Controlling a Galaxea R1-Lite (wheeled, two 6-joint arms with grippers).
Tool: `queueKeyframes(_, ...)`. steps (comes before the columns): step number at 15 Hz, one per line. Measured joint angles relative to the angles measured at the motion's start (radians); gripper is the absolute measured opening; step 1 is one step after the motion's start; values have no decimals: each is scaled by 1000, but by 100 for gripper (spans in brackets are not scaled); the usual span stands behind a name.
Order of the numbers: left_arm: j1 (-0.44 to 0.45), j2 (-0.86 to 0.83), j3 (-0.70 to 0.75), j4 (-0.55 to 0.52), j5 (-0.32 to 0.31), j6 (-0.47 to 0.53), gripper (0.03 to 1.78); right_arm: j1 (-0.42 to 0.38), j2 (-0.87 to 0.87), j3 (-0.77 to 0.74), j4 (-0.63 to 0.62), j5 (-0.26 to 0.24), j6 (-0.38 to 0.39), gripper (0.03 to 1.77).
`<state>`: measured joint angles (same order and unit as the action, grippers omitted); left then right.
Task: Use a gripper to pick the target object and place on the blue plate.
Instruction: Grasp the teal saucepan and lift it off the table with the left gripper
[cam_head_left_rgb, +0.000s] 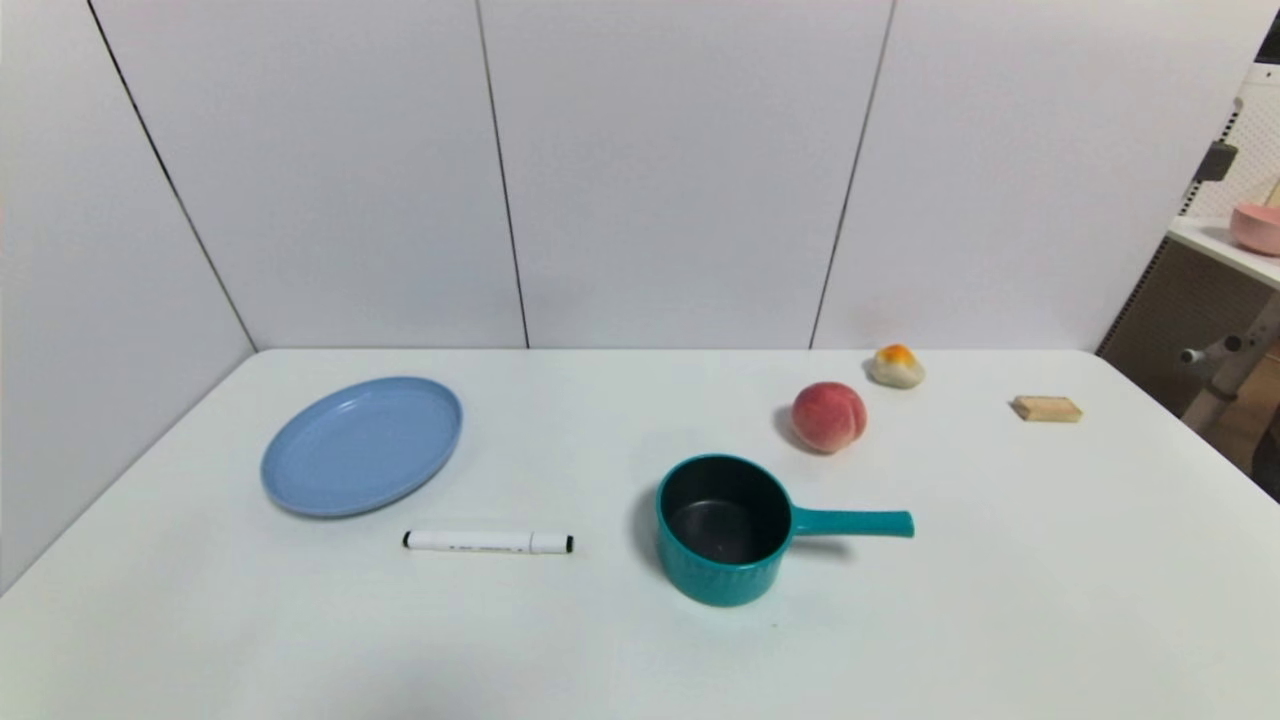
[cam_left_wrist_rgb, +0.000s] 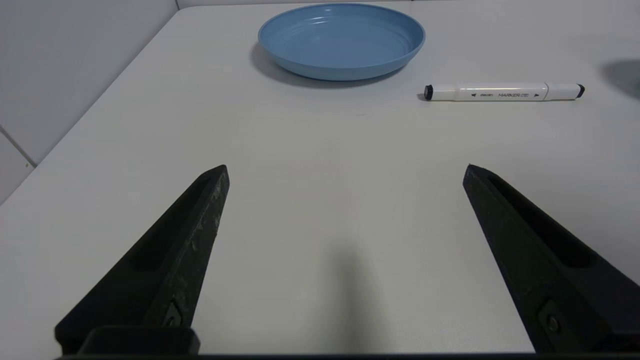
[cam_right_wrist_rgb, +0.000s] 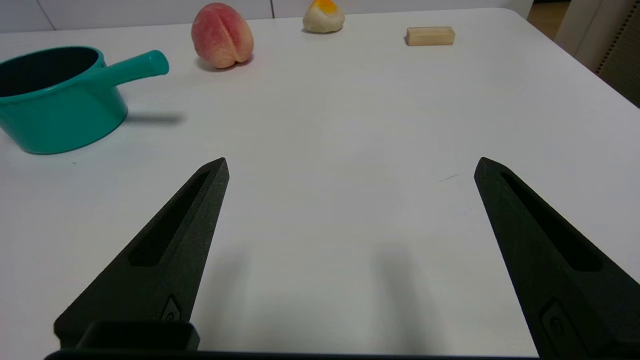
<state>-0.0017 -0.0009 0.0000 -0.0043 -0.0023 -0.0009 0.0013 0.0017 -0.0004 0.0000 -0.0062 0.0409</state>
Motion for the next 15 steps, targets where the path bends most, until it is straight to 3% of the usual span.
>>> queueKeyframes(15,4,6,-5,4,2,-1,169,0,0,0,0,0,0,170)
